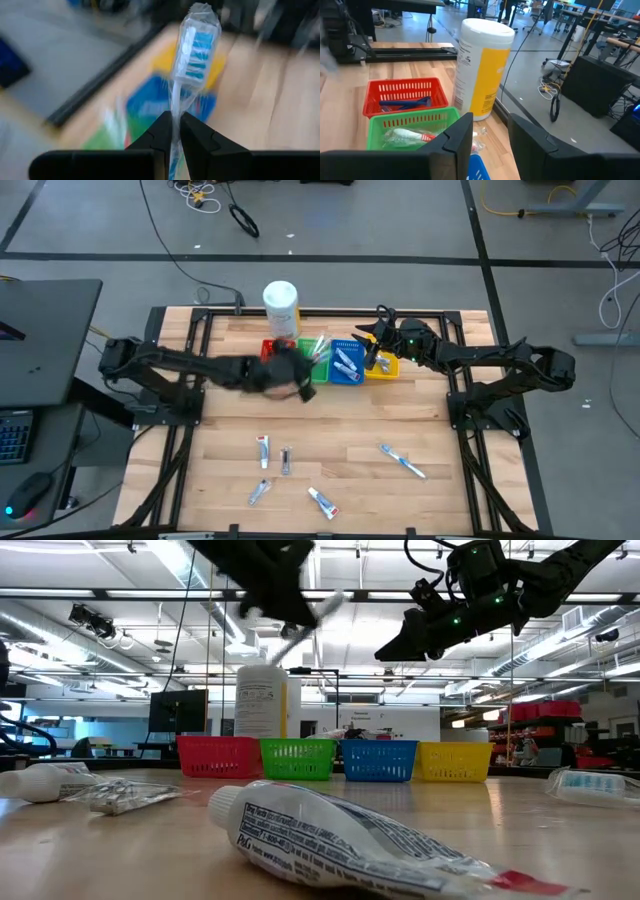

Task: Pick & Place Travel size toiletries
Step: Put the blue toothbrush into the green bin

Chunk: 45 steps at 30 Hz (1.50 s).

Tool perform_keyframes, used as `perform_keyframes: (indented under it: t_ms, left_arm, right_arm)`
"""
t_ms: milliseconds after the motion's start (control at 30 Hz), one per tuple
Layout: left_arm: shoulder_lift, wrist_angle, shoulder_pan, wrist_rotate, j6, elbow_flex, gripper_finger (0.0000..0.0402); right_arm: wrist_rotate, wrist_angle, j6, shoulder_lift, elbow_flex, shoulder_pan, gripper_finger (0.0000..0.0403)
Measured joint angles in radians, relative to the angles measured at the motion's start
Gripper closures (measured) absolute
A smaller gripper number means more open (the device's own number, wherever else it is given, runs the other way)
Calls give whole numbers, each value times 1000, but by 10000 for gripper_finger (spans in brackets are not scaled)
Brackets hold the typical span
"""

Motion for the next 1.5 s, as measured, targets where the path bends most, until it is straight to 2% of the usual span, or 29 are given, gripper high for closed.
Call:
perform_keyframes:
  t_ms: [133, 200, 267, 433, 633, 733, 933, 1200, 1433, 1500]
  left_arm:
    - [56, 255, 139, 220, 143, 0, 359]
    - [100, 300, 198, 319, 170, 2, 359]
    - [162, 321, 239, 355, 169, 1, 359]
    - [296, 310, 300, 299, 133, -1, 359]
    - [362, 273, 316, 306, 52, -1, 359]
    - [363, 231, 315, 299, -32, -1, 359]
    - [363, 227, 315, 220, -182, -1, 359]
    - [363, 229, 303, 245, -321, -1, 359]
    - [363, 105, 285, 246, -437, 0, 359]
    - [363, 61, 285, 218, -462, 0, 358]
  right_arm:
    - [2, -4, 0, 0, 0, 0, 271]
    - [21, -6, 0, 0, 0, 0, 271]
    - [42, -10, 0, 0, 0, -3, 271]
    - [61, -37, -4, 0, 0, -16, 271]
    - [61, -53, -4, 0, 0, -33, 271]
    - [62, -61, -4, 0, 0, -33, 271]
    - [61, -61, 4, 0, 0, -33, 271]
    - [61, -69, 7, 0, 0, -33, 271]
    - [61, -79, 7, 0, 0, -33, 271]
    - [60, -83, 7, 0, 0, -33, 271]
